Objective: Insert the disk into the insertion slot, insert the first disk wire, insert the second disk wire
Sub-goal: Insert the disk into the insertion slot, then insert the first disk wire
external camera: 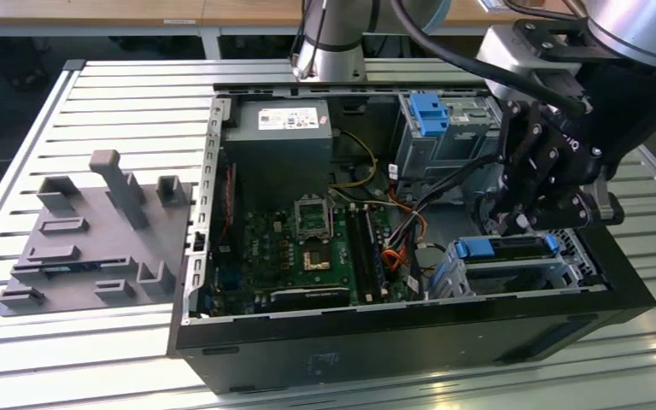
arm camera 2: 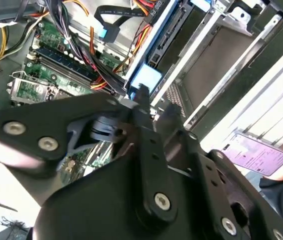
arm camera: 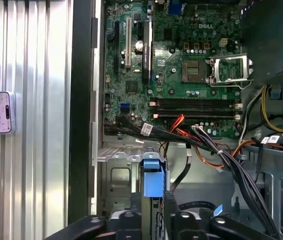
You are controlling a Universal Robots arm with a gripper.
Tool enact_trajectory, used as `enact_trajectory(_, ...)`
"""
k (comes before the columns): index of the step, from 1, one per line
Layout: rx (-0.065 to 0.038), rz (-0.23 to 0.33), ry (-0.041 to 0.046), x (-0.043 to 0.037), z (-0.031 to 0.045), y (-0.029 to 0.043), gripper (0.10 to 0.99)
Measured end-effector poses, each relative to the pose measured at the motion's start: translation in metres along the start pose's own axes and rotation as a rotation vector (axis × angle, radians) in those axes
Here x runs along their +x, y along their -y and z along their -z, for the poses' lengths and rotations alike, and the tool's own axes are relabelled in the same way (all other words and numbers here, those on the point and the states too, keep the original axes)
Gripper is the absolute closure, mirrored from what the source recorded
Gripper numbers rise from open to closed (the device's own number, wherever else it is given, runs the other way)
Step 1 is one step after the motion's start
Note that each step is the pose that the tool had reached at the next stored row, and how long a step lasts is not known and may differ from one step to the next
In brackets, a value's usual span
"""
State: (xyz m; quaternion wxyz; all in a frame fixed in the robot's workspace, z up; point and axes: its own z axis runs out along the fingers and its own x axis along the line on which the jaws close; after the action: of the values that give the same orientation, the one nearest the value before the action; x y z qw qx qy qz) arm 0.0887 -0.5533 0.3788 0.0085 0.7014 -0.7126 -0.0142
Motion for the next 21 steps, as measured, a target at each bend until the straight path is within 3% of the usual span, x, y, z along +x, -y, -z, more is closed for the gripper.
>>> enact_trajectory(5, 0.003, 0.0, 0.0001, 0.0, -0.0056, 0.0002, 0.961)
enact_trajectory(21, 0.004, 0.0, -0.0001, 0.0002, -0.0181, 0.0006, 0.98)
